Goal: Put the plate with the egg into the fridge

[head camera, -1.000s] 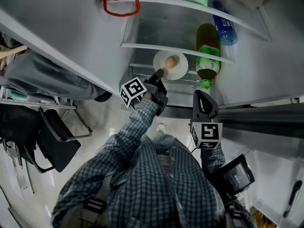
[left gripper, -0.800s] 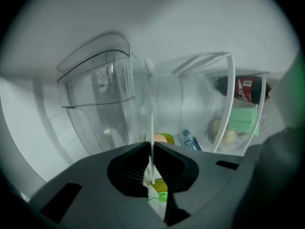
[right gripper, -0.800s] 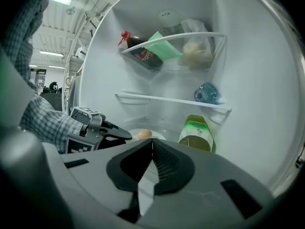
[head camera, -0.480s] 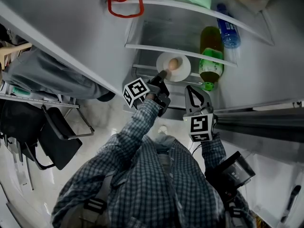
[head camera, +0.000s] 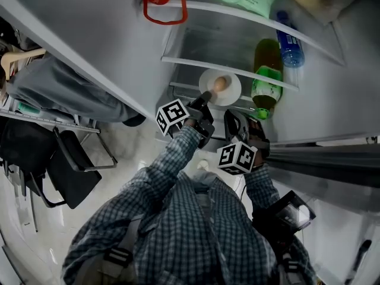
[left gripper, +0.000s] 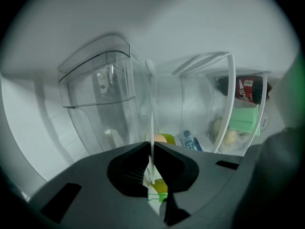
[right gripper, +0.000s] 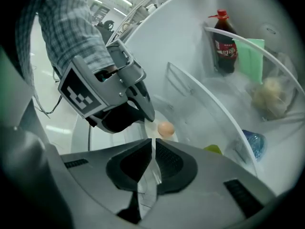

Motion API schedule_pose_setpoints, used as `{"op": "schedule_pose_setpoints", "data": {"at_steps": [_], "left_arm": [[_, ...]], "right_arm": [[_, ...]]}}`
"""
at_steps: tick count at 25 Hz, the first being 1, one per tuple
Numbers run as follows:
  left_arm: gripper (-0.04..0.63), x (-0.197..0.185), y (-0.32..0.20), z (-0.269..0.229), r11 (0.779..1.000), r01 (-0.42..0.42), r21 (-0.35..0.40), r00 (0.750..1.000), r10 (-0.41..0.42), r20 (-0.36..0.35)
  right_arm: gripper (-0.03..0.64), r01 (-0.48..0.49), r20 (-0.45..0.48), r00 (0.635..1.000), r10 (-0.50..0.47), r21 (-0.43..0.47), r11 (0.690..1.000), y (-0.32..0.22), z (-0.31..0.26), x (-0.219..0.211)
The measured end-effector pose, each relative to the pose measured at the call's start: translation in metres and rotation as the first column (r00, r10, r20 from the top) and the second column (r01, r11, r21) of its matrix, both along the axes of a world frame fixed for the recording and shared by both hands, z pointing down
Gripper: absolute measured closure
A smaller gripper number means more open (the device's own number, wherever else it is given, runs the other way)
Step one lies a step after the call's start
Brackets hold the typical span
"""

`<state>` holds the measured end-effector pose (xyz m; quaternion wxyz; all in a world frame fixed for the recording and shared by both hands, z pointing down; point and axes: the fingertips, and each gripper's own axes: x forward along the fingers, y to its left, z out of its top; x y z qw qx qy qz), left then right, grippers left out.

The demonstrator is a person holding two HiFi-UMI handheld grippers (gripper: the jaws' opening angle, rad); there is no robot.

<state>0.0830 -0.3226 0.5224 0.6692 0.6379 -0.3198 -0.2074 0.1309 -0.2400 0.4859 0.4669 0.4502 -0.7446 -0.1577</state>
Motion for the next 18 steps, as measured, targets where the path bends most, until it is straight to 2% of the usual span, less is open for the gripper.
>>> {"op": "schedule_pose_setpoints", "data": {"at_steps": [4,7,14,18], "left_arm": [[0.566,0.0,0.0,-0.001,1.0,0.005,0.0,1.0,-0.005,-0.002],[0.566,0.001,-0.001,0.0,1.0,0.006,-0.003,1.0,-0.006,-0.004],[0.566,0.003,0.0,0.0,1.0,0.002,-0.007,1.0,-0.002,-0.003],[0.566,0.003,0.0,0.0,1.0,0.008,-0.009,1.0,-0.008,-0.003]], "right_arm": [[0.607,0.012,-0.067,0.998,-0.013,-0.021,1.0,-0.004,0.011,0.001],[0.577,0.019,-0.1,0.995,-0.023,-0.04,0.999,-0.007,0.019,0.001],[0.538,0.039,-0.184,0.982,-0.044,-0.03,0.999,-0.018,0.029,-0.001],[0.538,0.078,-0.245,0.966,-0.08,-0.02,0.997,-0.022,0.032,-0.004]]}}
